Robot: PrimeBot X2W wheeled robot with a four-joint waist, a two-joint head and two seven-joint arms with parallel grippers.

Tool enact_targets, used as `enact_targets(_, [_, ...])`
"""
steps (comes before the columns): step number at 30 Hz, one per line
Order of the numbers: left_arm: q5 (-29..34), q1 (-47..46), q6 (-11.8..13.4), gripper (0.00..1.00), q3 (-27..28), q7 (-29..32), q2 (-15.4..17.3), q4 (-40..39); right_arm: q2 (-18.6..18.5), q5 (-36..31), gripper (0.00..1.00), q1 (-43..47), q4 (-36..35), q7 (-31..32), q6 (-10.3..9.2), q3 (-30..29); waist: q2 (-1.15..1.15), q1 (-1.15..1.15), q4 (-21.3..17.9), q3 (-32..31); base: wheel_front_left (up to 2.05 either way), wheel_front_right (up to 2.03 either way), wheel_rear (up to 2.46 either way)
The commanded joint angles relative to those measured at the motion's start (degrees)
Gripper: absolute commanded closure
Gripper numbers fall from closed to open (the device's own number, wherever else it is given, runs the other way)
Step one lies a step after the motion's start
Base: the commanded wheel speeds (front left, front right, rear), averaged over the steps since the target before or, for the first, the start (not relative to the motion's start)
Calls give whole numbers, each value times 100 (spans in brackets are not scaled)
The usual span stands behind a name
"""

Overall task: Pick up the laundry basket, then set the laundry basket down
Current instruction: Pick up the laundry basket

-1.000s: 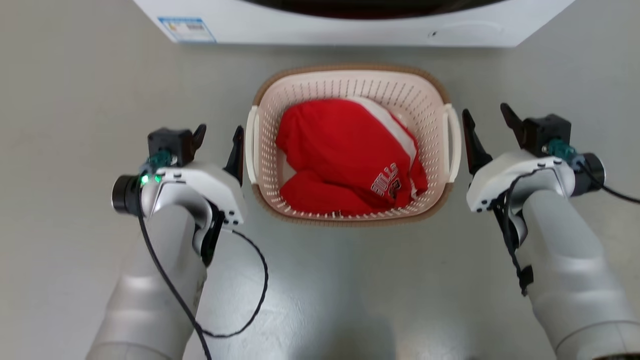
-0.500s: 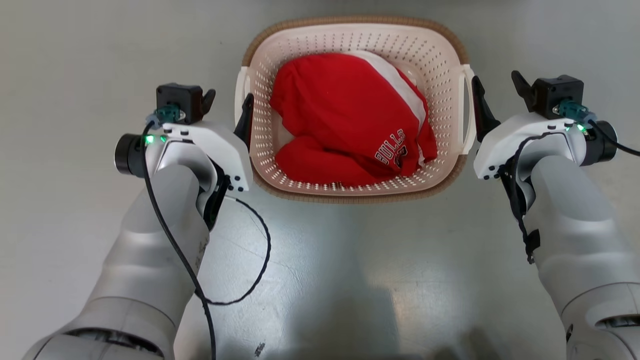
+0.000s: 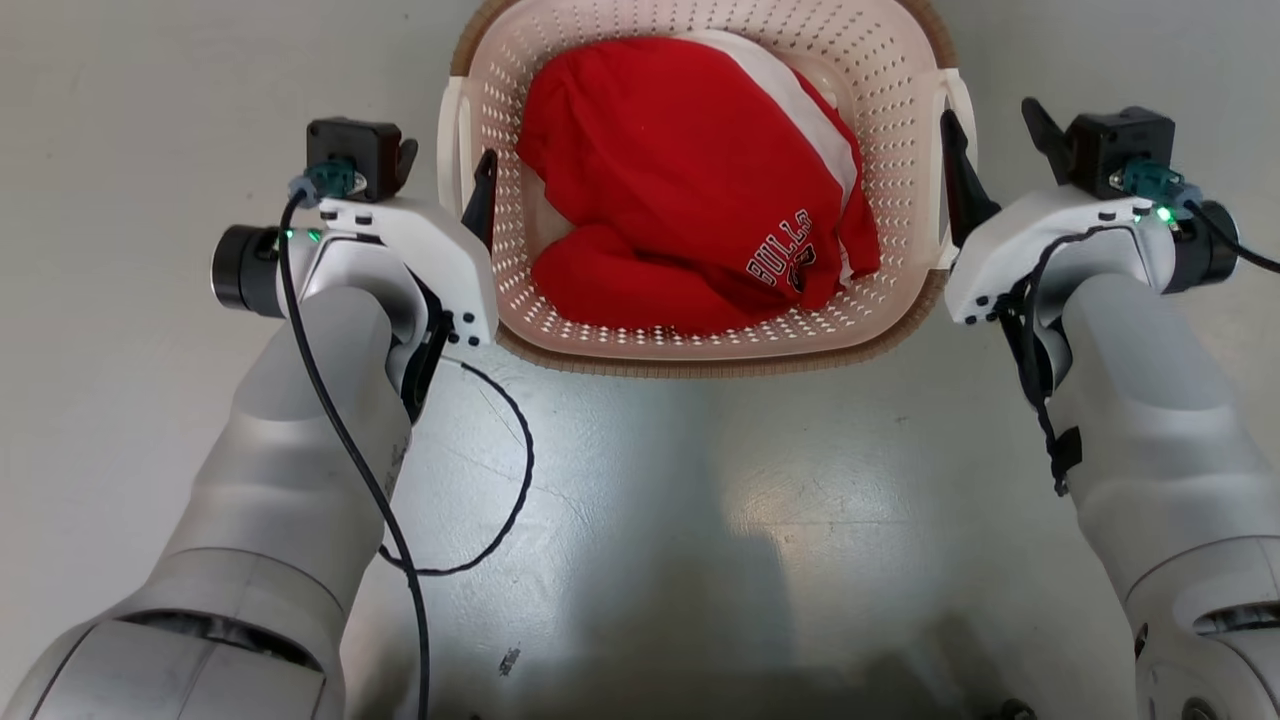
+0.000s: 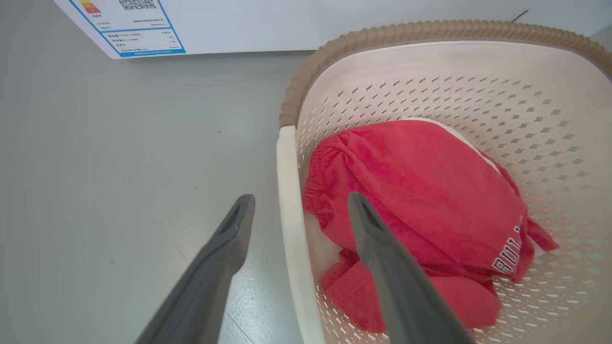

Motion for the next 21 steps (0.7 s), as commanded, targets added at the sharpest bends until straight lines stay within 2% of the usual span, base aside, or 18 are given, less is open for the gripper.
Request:
enact_targets(1, [-41, -22, 33, 0, 52, -54, 141, -17, 82, 67, 0, 90, -56, -78, 33, 114, 0, 0, -14, 59, 0, 0, 0])
enact_targets(21, [-27, -369, 89, 0, -192, 60, 162, 148, 82, 648, 0, -19, 28, -78, 33, 619, 0, 0, 13, 542, 0, 0, 0])
